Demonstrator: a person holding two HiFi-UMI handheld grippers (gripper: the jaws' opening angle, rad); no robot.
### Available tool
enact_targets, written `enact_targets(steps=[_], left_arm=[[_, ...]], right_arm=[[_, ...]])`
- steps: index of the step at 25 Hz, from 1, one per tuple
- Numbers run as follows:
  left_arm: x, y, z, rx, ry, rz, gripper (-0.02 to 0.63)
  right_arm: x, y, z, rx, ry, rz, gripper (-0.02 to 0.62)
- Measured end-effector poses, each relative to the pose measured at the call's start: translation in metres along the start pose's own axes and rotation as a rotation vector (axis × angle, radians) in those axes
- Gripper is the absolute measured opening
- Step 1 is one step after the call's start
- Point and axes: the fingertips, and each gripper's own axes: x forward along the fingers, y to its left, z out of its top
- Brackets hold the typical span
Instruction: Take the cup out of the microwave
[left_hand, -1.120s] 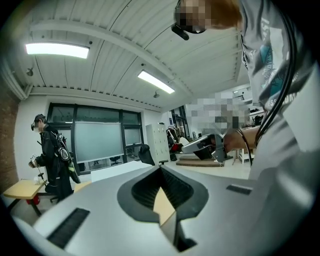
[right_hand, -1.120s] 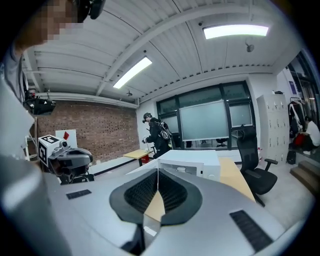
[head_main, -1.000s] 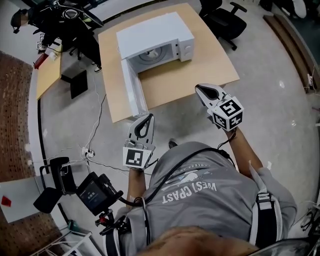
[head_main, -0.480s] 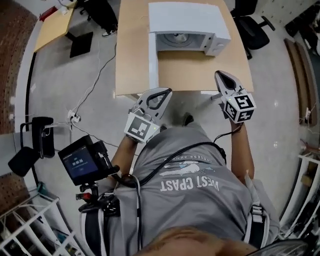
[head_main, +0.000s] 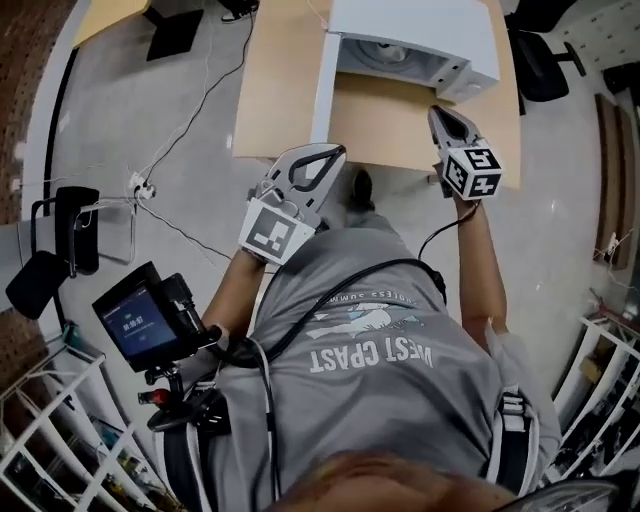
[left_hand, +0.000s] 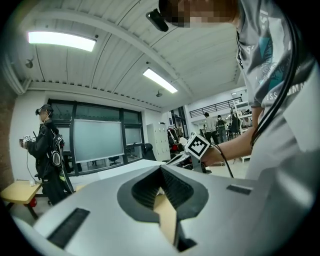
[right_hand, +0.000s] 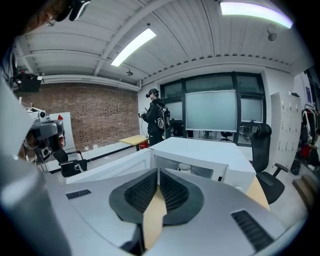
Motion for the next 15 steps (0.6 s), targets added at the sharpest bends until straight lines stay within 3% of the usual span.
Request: enact_targets(steps=[3,6,7,8,11,12,15], left_arm=[[-0.001,0.006,0.0,0.027,0.02,0.019,0.043],[0.007,0.011,0.0,0.038,0.055,0.025,0.043],[0.01,0.013,0.0,0.035,0.065,0.028,0.043],[0.013,0.015,0.0,0.012,0.064,0.04,0.043],[0.03,0.029,-0.003,-0.218,0.011,0.136,0.043],[0.039,0.034,-0.009,-0.259,0.019,0.152,0.043],[0.063,0.05,-0.029,-0.289,0.076,0.176,0.043]], right_arm=[[0.031,-0.005,-0.008,-0.046,0.058,0.022,0.014],[0.059,-0.024,-0.014,-0.061,0.093,-0.009,0.016],[0.07,-0.031,-0.017,-0.06,0.103,-0.021,0.064],[0.082,-0.039,-0.021,-0.058,0.114,-0.03,0.115],[0.126,-0.065,-0.044,-0.055,0.156,-0.059,0.129],[0.144,-0.077,-0.053,-0.055,0.166,-0.074,0.129],[0.196,-0.112,-0.065,-0.063,0.171,-0.117,0.129]])
